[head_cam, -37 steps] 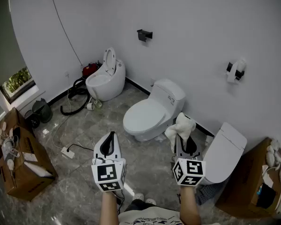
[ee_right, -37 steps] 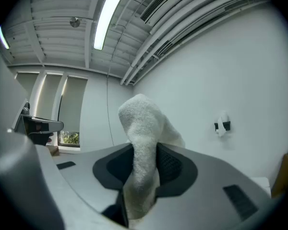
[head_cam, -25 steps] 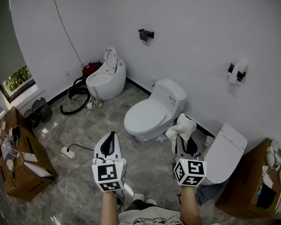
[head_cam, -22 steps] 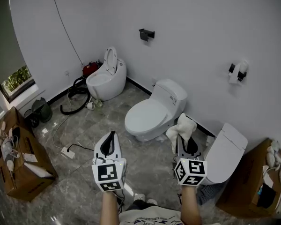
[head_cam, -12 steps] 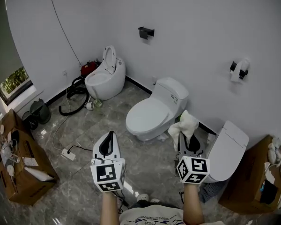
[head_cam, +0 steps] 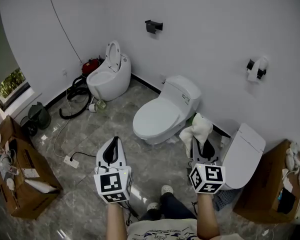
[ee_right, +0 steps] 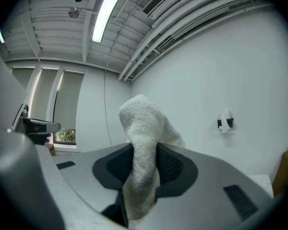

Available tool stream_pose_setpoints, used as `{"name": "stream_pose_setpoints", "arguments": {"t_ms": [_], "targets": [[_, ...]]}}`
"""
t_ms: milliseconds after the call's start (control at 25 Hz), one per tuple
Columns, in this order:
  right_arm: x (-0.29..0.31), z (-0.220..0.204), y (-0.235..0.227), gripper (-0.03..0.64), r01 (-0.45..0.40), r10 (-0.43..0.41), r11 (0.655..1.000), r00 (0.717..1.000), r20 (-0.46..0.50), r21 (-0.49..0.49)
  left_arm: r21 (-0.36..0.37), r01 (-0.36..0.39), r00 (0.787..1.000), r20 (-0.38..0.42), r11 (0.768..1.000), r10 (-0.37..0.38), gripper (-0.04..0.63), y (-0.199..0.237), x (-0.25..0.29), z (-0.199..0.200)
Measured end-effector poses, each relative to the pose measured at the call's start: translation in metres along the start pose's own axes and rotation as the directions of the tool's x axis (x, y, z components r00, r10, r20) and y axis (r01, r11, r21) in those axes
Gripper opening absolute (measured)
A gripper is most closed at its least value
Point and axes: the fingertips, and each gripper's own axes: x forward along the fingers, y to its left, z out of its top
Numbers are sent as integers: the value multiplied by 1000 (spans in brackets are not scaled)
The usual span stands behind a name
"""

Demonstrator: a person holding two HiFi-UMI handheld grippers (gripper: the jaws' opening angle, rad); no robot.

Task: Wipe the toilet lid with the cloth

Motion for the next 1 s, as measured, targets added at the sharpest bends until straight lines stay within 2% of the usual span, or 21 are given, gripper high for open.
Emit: {"name": "stream_pose_setpoints", "arguments": {"t_ms": [320,1000], "targets": [[51,-3,-6,115,-21,21,1000,1000,-7,1,3,-25,1000,-10,1000,25,9,7,43,-4],[246,12,-44,115,-113,113,993,994,0,17,5,-140,990,-12,990,140,9,26,207,19]]}}
